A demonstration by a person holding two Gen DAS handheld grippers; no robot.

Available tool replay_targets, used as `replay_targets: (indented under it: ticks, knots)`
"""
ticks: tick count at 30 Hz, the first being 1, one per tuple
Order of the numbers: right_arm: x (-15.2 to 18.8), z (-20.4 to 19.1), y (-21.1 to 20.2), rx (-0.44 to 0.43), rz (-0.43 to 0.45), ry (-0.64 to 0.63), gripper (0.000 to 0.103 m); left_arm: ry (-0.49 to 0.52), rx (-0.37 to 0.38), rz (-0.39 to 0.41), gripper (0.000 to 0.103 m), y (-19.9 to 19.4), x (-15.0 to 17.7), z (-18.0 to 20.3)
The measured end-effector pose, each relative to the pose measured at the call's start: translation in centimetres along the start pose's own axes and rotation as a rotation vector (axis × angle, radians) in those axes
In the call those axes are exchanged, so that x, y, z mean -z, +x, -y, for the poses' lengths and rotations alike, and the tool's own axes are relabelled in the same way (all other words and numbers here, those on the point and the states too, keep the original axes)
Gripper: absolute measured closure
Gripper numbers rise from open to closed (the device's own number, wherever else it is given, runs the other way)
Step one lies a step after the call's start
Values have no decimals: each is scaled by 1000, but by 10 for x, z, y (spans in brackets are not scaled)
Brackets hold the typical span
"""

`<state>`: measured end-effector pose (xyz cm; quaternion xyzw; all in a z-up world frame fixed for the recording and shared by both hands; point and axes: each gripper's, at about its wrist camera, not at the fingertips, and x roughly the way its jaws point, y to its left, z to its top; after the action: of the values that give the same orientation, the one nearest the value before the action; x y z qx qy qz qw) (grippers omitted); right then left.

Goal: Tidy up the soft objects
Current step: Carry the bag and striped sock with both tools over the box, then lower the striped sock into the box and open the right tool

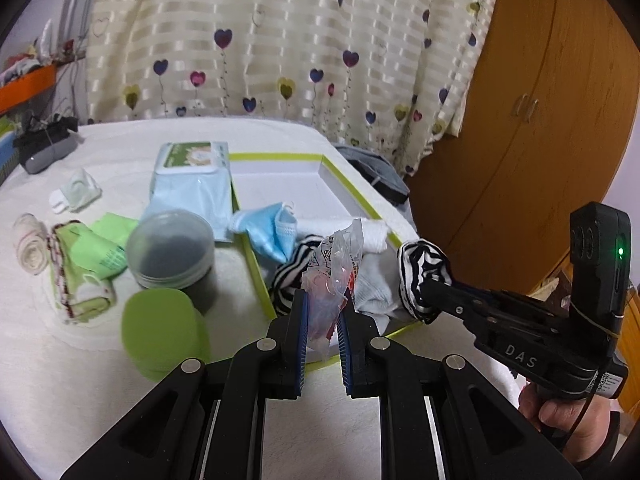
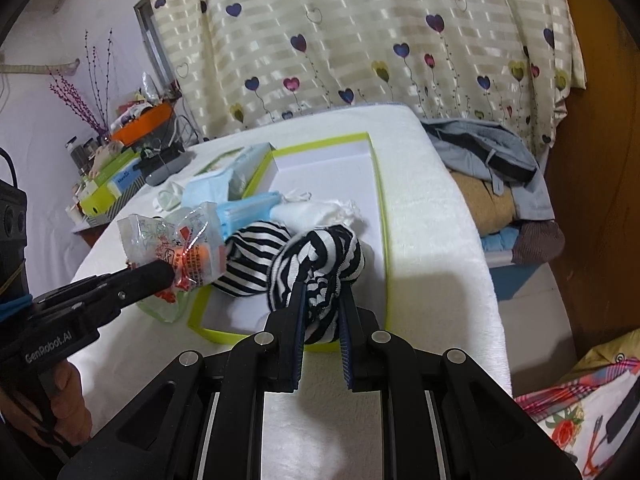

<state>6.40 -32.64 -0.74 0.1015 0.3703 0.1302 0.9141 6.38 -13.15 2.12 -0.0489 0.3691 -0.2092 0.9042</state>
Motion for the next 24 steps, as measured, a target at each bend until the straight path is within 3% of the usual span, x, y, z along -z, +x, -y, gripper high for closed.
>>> replay_targets:
  ticks: [11,24]
  knots:
    - [-15,2,27,-10,-9,-1,87,-7,-6,-64,90,37,-3,-1]
    - [-34,6,46,-2,-17,-20,87,-28,-23,-72,90,60,-15,-5]
